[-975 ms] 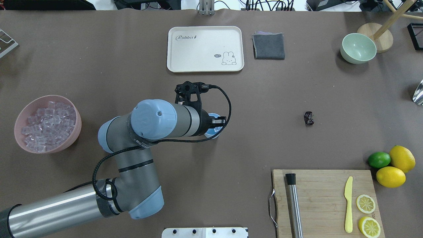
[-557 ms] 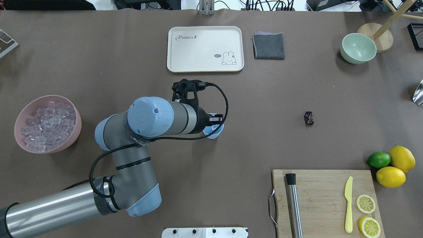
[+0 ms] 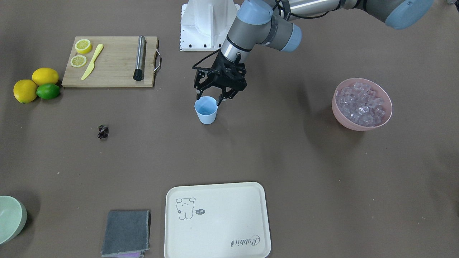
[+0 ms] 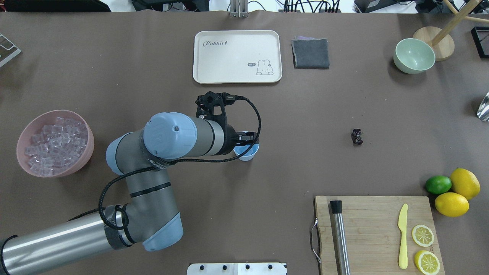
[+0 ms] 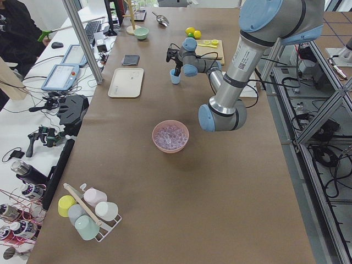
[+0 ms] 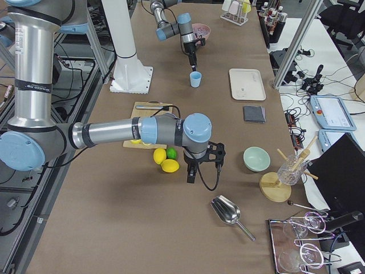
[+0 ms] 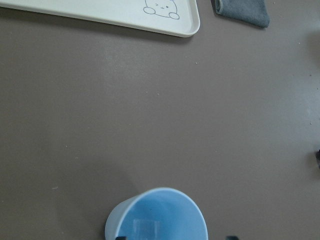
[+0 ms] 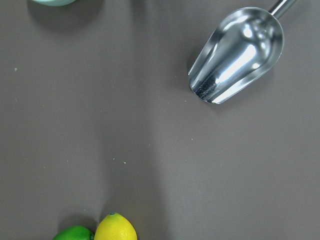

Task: Put ice and cherries in cup
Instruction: 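Open the left gripper to drop the ice into the cup, then move the left gripper back over the pink ice bowl, then lower the left gripper into the bowl and grasp another ice cube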

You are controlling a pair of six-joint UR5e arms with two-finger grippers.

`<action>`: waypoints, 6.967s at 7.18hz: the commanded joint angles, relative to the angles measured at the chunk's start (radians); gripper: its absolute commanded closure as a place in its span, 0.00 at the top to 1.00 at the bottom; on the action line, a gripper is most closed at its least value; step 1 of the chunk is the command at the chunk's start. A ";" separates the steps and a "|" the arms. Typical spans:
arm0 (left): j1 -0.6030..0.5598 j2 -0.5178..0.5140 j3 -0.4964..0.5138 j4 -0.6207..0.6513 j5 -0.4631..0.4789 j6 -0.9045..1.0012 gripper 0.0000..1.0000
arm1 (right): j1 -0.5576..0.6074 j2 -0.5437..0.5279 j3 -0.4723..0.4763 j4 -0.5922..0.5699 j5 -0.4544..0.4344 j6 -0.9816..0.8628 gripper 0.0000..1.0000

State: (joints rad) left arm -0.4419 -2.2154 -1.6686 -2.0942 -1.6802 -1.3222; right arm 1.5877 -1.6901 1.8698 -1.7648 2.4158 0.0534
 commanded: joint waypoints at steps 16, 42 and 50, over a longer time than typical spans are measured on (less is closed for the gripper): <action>-0.391 0.705 -0.235 0.085 -0.250 0.408 0.97 | -0.023 0.010 0.058 0.034 0.051 0.025 1.00; -0.379 0.677 -0.148 0.040 -0.293 0.485 0.34 | -0.023 0.003 0.063 0.034 0.045 0.025 1.00; -0.469 0.734 -0.286 0.046 -0.398 0.479 0.00 | -0.023 0.004 0.066 0.036 0.045 0.025 1.00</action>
State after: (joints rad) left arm -0.8712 -1.4820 -1.9266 -2.0483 -2.0530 -0.8391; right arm 1.5646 -1.6859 1.9354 -1.7288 2.4605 0.0782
